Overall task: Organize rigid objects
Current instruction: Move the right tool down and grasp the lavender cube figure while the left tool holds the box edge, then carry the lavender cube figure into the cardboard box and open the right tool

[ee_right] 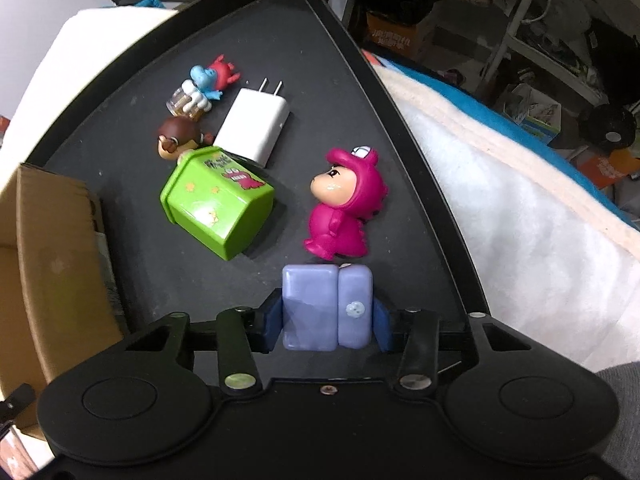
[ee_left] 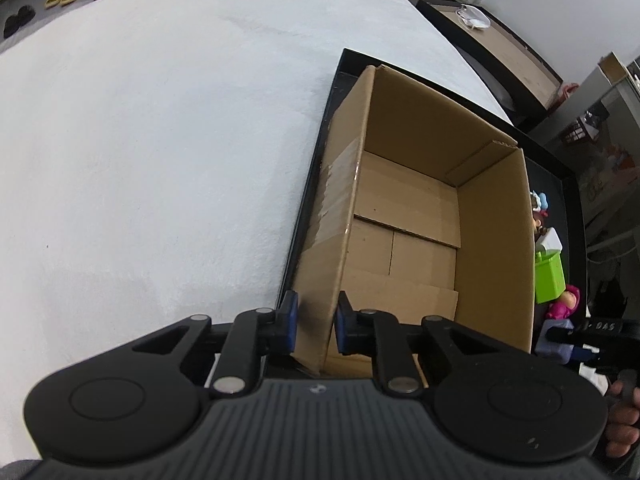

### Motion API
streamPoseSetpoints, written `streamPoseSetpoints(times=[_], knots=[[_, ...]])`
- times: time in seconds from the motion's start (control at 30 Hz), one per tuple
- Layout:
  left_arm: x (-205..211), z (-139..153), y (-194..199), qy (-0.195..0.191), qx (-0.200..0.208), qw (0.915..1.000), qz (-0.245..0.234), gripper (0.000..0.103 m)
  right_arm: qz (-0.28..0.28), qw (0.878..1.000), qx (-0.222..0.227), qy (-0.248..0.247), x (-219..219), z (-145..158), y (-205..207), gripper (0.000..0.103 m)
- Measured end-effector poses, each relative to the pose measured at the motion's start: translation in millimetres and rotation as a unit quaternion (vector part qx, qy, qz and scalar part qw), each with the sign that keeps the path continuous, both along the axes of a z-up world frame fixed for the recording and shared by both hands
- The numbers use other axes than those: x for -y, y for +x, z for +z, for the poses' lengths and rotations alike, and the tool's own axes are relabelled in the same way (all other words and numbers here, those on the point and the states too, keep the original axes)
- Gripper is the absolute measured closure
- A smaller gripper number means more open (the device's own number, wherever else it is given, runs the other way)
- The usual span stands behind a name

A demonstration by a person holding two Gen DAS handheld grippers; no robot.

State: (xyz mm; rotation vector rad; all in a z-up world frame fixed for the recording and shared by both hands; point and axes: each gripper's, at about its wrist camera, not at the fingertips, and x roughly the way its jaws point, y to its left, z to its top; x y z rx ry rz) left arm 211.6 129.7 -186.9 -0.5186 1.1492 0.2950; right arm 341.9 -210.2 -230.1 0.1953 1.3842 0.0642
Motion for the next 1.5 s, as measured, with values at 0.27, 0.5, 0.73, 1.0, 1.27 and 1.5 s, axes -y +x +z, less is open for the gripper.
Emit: streamPoseSetpoints(times=[0.27, 0.5, 0.73, 1.0, 1.27, 1.5], knots=[[-2.3, -0.9, -3.5, -0.003, 0.006, 1.0, -0.007, 0.086, 0.002, 1.0, 0.019, 0.009, 0.3, 19.4, -5.1, 0.059], [-1.2, 0.1, -4.8, 0.001, 0.011, 0.9998, -0.016, 0.086, 0.008, 0.999, 0.047, 0.018, -7.8, 43.3, -7.7, 0.059], [-0.5, -0.4, -9.6, 0.003, 0.023, 0.9996, -0.017, 0.086, 0.035, 0.997, 0.07, 0.021, -24.8, 66.3, -7.6, 0.059], [-1.8, -2.1, -12.4, -0.002, 0.031, 0.9994, -0.013, 0.086, 0.071, 0.994, 0.086, 0.004, -52.8, 79.7, -12.0, 0.059], [-7.3, -5.1, -16.3, -0.017, 0.037, 0.9992, -0.003, 0.086, 0.095, 0.99, 0.098, -0.018, -86.1, 84.3, -14.3, 0.059], [-8.9, -7.4, -15.7, -0.021, 0.043, 0.9989, -0.006, 0.086, 0.114, 0.986, 0.121, -0.02, -122.5, 97.3, -13.8, 0.059]])
